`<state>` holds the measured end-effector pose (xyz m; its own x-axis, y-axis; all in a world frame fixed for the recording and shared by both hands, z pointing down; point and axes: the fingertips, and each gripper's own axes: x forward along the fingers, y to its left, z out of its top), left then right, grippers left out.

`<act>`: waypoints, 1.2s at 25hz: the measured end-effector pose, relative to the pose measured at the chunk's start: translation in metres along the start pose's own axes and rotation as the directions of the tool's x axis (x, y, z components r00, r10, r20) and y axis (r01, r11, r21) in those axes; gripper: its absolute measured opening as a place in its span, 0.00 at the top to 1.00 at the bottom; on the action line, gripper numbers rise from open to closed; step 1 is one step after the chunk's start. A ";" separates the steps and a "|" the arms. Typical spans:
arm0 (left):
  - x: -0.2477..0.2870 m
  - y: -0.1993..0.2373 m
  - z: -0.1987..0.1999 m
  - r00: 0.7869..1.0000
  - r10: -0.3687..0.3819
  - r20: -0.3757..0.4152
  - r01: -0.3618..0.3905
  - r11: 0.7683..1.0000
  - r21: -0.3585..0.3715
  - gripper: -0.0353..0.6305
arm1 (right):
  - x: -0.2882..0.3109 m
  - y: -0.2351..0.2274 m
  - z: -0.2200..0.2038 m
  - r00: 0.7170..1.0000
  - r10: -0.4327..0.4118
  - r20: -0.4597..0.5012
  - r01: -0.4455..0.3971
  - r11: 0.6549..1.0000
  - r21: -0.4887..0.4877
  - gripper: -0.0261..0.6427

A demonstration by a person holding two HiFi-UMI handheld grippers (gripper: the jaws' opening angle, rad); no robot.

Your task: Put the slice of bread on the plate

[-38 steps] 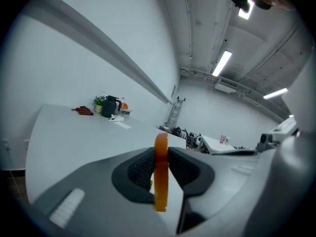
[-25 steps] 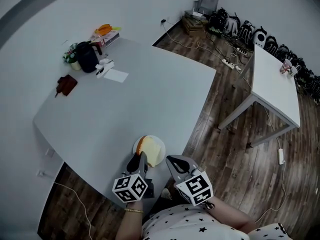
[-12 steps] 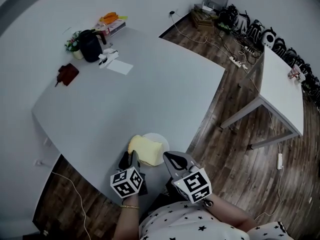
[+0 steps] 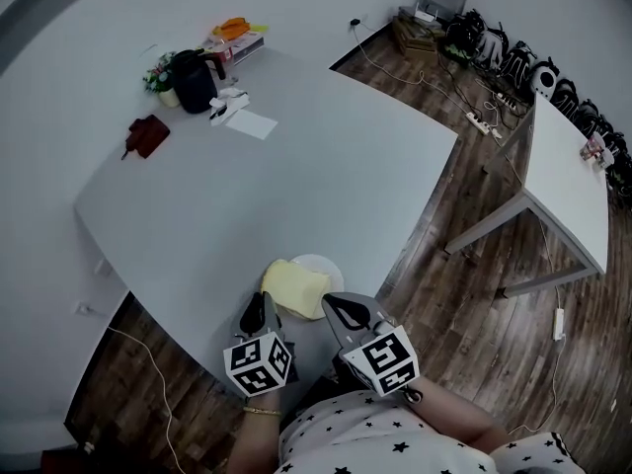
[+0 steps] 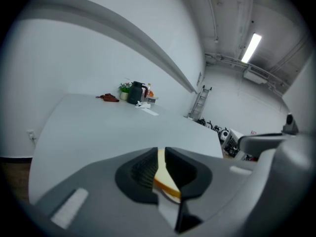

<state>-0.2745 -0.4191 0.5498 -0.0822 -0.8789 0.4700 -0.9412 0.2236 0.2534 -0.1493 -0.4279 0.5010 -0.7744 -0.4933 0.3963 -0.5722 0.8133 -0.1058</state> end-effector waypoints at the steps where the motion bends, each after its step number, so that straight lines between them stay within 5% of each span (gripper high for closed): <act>1: -0.007 -0.004 0.004 1.000 -0.003 0.018 0.003 1.000 0.001 0.90 | -0.001 0.002 0.000 1.000 0.003 0.000 -0.003 1.000 -0.004 0.96; 15: -0.076 -0.027 0.024 0.993 -0.022 0.119 0.015 0.998 0.060 0.94 | -0.016 0.038 -0.005 0.998 0.057 0.018 -0.056 0.998 -0.021 0.96; 30: -0.094 -0.028 0.025 0.990 -0.054 0.129 0.045 0.997 0.070 0.94 | -0.026 0.045 0.010 0.998 0.027 0.063 -0.025 0.999 -0.034 0.96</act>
<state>-0.2489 -0.3532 0.4776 -0.0730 -0.9365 0.3431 -0.9647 0.1536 0.2141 -0.1577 -0.3815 0.4769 -0.8051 -0.4894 0.3352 -0.5431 0.8353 -0.0849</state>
